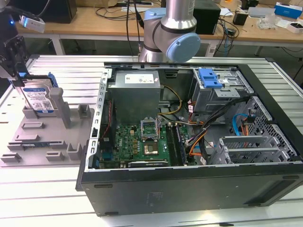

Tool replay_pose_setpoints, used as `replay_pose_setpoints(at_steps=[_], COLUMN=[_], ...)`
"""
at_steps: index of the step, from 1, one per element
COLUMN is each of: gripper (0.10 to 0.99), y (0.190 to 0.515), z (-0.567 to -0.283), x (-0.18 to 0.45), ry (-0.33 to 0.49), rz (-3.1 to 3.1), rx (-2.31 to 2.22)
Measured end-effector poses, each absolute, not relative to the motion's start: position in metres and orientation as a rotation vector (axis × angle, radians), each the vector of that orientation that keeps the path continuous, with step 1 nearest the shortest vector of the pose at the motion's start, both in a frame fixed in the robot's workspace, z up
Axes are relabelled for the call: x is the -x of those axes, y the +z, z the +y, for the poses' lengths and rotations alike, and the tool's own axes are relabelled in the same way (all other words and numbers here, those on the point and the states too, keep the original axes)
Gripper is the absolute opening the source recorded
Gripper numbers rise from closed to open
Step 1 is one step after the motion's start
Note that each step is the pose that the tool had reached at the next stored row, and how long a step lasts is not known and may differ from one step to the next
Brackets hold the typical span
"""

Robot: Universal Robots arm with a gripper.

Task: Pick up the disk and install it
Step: 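Pick up the disk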

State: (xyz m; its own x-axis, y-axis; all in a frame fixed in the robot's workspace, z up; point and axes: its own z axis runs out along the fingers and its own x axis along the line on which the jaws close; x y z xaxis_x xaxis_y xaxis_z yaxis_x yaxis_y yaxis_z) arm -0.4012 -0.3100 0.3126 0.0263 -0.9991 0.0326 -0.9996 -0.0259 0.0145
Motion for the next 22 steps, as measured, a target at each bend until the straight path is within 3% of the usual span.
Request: replay_pose_setpoints(at_steps=[22], gripper=[0.482], y=[0.3039], z=[-0.31], x=[0.4012], ry=[0.021], rz=[-2.169], rx=[-2.226])
